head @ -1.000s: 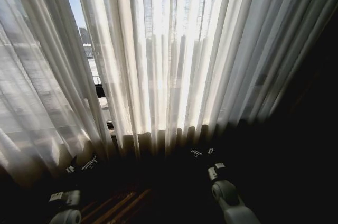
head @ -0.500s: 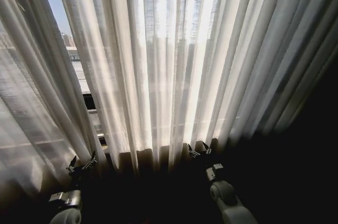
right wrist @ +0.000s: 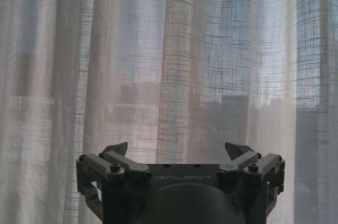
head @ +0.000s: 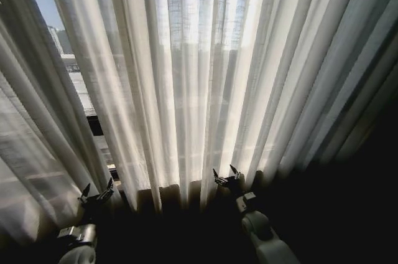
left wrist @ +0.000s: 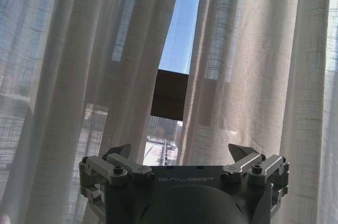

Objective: Open the curtains by pulling them apart, changing their state from closed to fully open.

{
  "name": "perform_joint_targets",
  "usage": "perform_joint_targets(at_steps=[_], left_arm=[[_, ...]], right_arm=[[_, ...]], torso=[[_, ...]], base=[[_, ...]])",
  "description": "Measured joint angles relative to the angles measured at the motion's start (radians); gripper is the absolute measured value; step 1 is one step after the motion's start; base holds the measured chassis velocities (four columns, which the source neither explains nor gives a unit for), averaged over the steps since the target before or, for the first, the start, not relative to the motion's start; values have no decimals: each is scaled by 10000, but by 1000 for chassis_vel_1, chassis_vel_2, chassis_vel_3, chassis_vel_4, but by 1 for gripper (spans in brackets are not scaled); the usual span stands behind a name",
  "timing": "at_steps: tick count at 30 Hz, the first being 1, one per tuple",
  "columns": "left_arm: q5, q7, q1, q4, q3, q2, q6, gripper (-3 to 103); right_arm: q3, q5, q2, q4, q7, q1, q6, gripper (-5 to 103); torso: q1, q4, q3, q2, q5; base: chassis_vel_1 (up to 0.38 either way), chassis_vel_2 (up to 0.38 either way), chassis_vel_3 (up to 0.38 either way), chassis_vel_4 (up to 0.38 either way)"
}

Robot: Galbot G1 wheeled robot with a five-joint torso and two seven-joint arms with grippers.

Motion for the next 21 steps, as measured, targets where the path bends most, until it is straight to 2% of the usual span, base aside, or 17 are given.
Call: perform_joint_targets(at_steps=[9,16,21], left_arm=[[0,0,-4,0,3,0,0,100],[-1,1,-3,0,2,0,0,100],[0,1,-3,0,3,0,0,100]], right_arm=[[-841,191,414,-1495,398,1531,100,100],[-970,57,1354,-3781,717,3474,359,100],[-939,-220,1911,-4844,899,4219,480,100]], torso=[[25,-1,9,-13,0],[15,0,5,-9,0],[18,-1,7,-10,-1]], base=[[0,0,0,0],[0,0,0,0],[0,0,0,0]])
